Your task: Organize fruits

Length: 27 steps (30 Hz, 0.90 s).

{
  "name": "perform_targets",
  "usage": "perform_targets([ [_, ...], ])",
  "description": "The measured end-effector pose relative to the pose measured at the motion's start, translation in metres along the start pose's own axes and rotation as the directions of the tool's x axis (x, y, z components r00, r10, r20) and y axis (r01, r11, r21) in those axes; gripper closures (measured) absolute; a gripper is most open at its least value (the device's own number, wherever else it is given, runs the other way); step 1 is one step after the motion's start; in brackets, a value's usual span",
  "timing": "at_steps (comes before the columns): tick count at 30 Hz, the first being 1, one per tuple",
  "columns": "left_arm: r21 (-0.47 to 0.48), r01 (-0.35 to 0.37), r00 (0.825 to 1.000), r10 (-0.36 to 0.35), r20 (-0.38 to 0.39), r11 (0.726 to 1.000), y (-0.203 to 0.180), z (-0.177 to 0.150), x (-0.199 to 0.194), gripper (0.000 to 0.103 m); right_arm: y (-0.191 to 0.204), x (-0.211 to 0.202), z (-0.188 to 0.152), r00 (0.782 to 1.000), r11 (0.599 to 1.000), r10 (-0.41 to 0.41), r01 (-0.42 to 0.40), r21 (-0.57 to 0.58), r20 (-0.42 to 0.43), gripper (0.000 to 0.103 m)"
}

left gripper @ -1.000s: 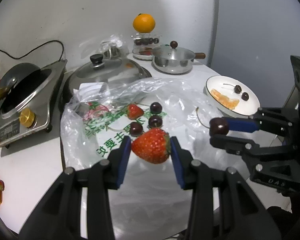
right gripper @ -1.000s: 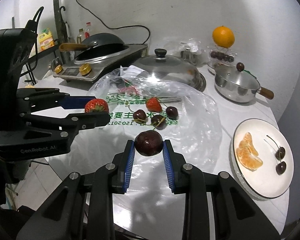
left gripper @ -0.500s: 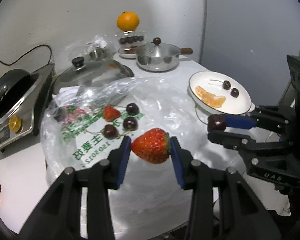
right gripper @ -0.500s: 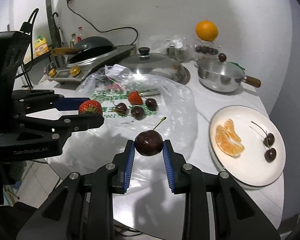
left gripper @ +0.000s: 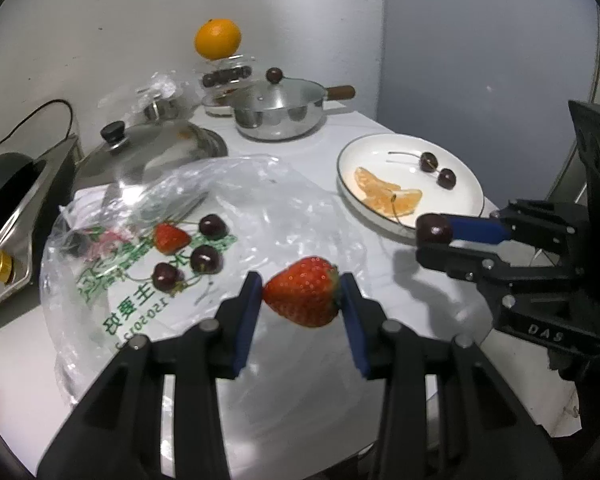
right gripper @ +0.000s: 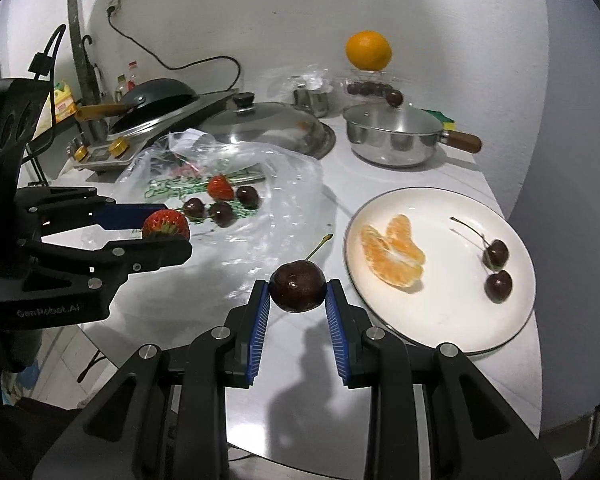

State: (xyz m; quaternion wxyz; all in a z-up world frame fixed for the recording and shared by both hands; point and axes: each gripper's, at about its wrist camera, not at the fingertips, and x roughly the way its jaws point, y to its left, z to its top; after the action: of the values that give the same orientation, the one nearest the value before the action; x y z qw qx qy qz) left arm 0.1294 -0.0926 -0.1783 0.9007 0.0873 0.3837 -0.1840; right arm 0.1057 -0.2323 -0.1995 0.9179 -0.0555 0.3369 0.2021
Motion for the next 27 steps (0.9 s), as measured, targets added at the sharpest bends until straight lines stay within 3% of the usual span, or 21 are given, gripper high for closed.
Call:
perform_targets([
  [27, 0.07, 0.082, 0.996, -0.078, -0.046, 0.994, -0.067, 0.031, 0.047, 0.062, -0.082, -0.006, -0.012, 0.998, 0.995, -0.057, 0.056, 0.077, 0.001, 0.072],
])
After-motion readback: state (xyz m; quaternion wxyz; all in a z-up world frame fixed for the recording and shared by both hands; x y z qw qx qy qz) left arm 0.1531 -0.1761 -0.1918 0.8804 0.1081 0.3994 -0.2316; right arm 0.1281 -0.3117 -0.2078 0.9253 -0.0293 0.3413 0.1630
